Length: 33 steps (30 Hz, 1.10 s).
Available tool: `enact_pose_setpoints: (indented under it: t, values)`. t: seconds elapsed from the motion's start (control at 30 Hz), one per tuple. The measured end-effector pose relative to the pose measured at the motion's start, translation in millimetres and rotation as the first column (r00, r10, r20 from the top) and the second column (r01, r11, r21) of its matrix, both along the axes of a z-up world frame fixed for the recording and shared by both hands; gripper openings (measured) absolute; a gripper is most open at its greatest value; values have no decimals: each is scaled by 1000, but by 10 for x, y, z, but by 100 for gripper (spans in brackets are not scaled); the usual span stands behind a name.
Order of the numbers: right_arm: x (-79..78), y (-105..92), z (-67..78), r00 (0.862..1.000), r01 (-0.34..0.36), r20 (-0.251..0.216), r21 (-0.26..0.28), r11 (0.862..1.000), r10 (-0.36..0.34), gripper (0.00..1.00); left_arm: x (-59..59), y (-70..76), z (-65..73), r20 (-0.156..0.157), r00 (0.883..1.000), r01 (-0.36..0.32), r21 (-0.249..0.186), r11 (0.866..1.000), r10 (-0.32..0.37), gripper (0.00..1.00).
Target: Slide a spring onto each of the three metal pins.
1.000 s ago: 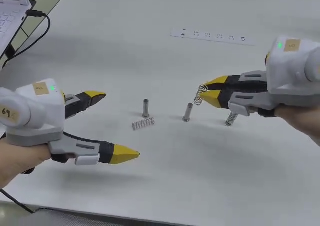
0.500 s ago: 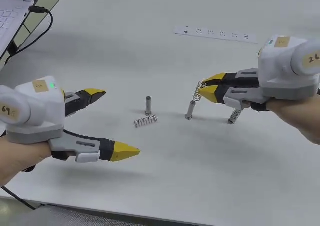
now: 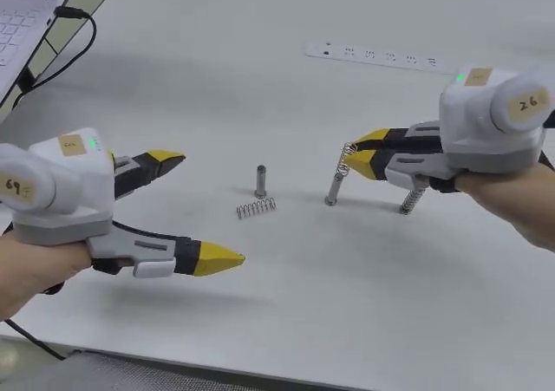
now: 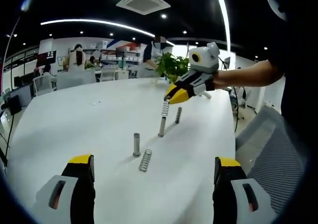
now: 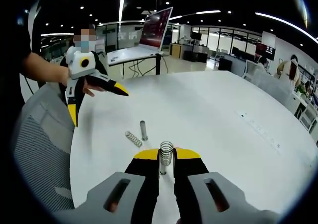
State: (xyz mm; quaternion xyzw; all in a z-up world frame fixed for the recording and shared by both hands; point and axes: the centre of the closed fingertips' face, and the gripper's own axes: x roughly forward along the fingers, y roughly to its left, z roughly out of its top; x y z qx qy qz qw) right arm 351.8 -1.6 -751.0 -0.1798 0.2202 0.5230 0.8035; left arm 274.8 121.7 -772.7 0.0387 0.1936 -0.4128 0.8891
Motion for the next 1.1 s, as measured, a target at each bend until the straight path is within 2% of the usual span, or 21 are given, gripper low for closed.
enact_pose_setpoints:
  t: [0.1, 0.6, 1.1]
  values:
    - [2, -8, -35, 1000, 4, -13, 3, 1000, -4, 7, 5, 6, 10, -1, 1000, -7, -13, 1000, 7, 98]
    - [-6, 21, -94, 1000, -10, -18, -8, 1000, 10, 8, 5, 11, -7, -7, 1000, -11, -12, 1000, 10, 98]
    - [-16, 12, -364, 999, -19, -39, -65, 998, 16, 8, -11, 30, -17, -9, 1000, -13, -10, 1000, 13, 98]
